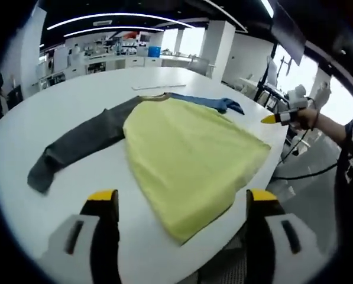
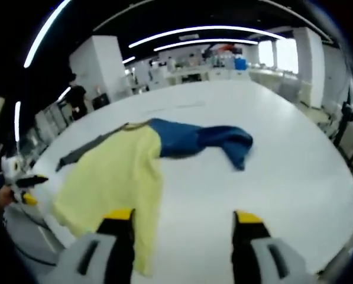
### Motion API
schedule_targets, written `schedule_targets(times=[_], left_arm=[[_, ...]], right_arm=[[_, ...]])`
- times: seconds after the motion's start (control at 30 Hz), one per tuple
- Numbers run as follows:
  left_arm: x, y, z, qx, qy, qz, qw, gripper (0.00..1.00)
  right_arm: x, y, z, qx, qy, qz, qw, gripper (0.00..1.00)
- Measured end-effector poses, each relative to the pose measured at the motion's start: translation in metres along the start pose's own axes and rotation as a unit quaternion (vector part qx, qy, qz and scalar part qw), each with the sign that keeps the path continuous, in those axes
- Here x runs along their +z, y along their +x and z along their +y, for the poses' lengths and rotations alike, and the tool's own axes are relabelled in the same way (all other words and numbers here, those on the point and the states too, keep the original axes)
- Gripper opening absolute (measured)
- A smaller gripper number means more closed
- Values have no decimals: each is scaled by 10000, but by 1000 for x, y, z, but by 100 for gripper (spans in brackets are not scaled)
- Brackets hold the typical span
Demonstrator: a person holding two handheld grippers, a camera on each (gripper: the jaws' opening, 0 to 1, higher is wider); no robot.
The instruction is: Fold the garment on the visible template until the final outline fits inside the template.
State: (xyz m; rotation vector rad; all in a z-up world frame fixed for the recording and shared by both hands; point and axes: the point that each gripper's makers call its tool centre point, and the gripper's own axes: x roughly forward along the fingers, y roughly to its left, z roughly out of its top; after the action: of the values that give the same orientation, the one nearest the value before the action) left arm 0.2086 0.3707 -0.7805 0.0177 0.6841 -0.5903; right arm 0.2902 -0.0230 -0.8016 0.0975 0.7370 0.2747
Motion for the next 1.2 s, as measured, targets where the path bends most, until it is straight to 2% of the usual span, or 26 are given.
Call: schedule_targets(times=[0.2,0.37,0.57,0.7,0.8,1.2], left_arm=[[12,3,4,53,15,-295,9995,97],[23,3,3,47,65,-460,9989,99],[24,5,9,175,51,-450,9988,99],[29,4,13,311,-33,-621,9976,98],[29,4,14,327,-51,-619,9975,96],[34,7,23,457,-51,-688,9966,92]], right_arm=[[13,11,-16,-119,-82,-105,9998,60],[24,23,-29,-242,-226,-174,9993,56],[35,41,-50,-420,-314,-306,9982,43],[40,53,-63,-598,-451,-315,9967,32],[43,59,-70,-694,-499,-345,9957,26],[38,78,-83,-907,-625,-194,9937,11]])
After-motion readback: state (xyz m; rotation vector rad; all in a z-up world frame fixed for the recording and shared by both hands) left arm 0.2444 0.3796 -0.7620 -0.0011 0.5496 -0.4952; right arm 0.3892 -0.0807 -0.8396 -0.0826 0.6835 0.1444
